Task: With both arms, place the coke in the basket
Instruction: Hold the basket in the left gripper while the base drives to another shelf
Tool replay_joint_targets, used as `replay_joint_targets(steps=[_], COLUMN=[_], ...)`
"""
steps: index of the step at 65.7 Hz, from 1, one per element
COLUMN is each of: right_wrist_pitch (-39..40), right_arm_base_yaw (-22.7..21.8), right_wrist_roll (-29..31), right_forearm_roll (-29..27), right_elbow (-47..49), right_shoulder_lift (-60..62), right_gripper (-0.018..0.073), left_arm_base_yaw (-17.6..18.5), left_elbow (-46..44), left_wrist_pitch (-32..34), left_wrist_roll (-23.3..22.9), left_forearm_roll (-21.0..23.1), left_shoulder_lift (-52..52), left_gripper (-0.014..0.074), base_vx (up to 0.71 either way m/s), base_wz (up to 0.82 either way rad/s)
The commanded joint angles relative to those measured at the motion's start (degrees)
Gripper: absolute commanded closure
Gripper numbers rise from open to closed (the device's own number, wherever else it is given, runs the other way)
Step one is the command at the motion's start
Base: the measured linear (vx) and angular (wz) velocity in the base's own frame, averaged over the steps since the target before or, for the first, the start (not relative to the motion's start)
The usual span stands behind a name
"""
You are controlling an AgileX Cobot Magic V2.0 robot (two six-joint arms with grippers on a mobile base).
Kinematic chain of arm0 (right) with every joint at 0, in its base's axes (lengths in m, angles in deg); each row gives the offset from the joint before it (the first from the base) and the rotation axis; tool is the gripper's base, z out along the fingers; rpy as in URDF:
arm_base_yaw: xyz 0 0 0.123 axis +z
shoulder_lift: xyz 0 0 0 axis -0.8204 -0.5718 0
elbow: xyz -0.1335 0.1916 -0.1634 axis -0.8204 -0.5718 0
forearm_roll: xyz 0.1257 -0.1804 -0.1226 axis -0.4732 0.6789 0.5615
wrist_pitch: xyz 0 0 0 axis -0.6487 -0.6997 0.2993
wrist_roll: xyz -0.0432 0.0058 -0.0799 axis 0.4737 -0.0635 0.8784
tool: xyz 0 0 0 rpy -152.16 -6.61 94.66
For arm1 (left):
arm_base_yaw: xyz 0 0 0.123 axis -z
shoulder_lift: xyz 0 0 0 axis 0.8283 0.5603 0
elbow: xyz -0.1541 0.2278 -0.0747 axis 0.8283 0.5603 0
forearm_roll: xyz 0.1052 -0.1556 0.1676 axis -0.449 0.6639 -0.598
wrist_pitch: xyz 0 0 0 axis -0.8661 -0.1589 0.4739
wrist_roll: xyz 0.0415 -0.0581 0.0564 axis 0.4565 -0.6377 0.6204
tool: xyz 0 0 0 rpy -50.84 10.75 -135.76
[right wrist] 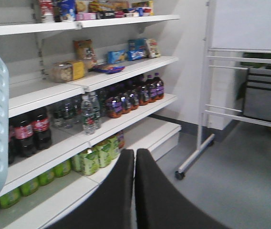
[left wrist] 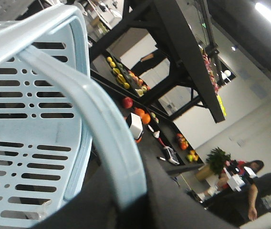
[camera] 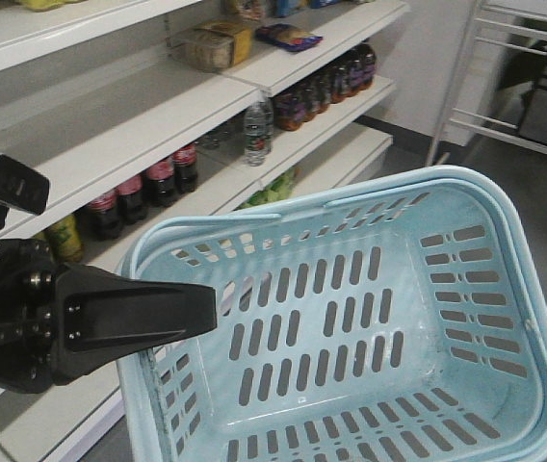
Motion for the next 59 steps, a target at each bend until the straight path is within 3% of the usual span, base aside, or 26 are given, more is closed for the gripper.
replay_joint_targets(steps=[1, 59], right_wrist_pitch=[4.24, 4.24], right_arm_base_yaw=[-0.24, -0.24], right_wrist_roll=[0.14, 0.14], right_forearm_roll=[0.43, 0.43], right_elbow=[-0.46, -0.46], right_shoulder_lift=[0.69, 0.69], right_gripper=[0.0564, 0.0564], left_arm_base_yaw=[0.38, 0.38], left_elbow=[-1.59, -1.59], left_wrist_pitch=[11.02, 11.02], left_wrist_roll=[0.25, 0.25], left_forearm_roll=[6.0, 6.0], left_shoulder_lift=[-1.17, -1.17], left_gripper=[0.0603, 0.0603], base_vx=[0.03, 0.13], base_wz=[-0.7, -0.66])
